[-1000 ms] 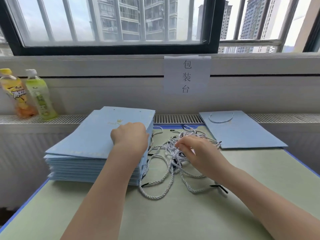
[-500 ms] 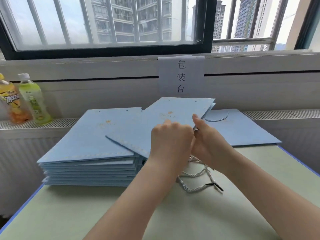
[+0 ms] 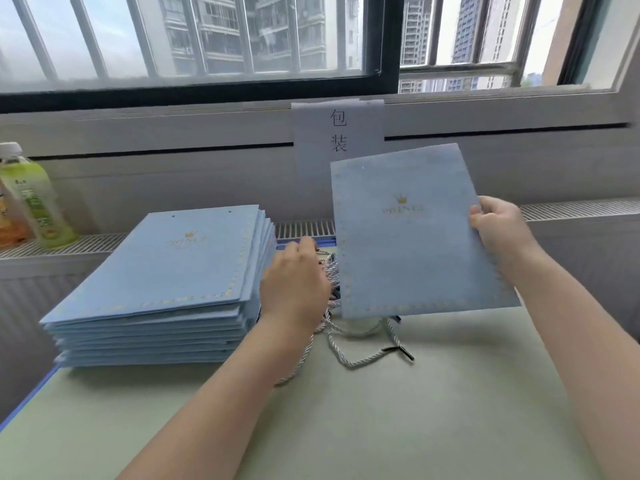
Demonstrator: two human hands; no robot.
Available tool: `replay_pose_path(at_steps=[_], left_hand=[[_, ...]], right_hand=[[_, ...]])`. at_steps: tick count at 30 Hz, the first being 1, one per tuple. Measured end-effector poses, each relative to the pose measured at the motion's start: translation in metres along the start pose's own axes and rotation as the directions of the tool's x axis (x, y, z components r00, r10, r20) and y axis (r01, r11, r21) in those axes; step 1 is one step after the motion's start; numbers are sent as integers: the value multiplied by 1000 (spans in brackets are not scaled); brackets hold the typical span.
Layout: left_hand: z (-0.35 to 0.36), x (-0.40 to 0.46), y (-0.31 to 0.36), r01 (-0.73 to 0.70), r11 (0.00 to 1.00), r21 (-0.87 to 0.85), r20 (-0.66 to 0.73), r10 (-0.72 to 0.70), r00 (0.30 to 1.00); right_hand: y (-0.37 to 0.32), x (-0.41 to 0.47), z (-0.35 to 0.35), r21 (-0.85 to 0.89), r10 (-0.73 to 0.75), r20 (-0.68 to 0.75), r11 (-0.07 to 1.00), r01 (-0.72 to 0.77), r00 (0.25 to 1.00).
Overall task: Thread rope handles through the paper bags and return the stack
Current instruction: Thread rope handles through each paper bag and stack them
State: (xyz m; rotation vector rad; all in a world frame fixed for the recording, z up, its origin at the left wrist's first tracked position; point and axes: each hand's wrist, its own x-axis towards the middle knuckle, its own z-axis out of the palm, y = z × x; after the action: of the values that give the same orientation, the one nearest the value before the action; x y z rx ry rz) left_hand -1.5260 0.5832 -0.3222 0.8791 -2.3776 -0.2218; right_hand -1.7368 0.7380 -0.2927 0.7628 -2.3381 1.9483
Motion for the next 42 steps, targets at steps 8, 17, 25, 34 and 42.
replay_pose_path(at_steps=[8, 17, 25, 34, 42], left_hand=[[19, -1, -11, 39, 997, 61, 218, -52, 975], [6, -1, -7, 70, 942, -328, -108, -111, 988], [-4, 1, 3, -142, 740, -657, -296, -79, 952], [-1, -6, 15, -148, 498, -855, -90, 139, 986], [12, -4, 12, -182, 776, -604, -43, 196, 980]], right_hand=[[17, -3, 1, -314, 156, 218, 946, -83, 963], [21, 9, -4, -739, 343, 180, 665, -103, 922], [11, 1, -9, -907, 334, 265, 404, 116, 904], [-33, -81, 82, 77, -241, 694, 962, 263, 678], [-36, -71, 74, 524, -187, 534, 839, -148, 825]])
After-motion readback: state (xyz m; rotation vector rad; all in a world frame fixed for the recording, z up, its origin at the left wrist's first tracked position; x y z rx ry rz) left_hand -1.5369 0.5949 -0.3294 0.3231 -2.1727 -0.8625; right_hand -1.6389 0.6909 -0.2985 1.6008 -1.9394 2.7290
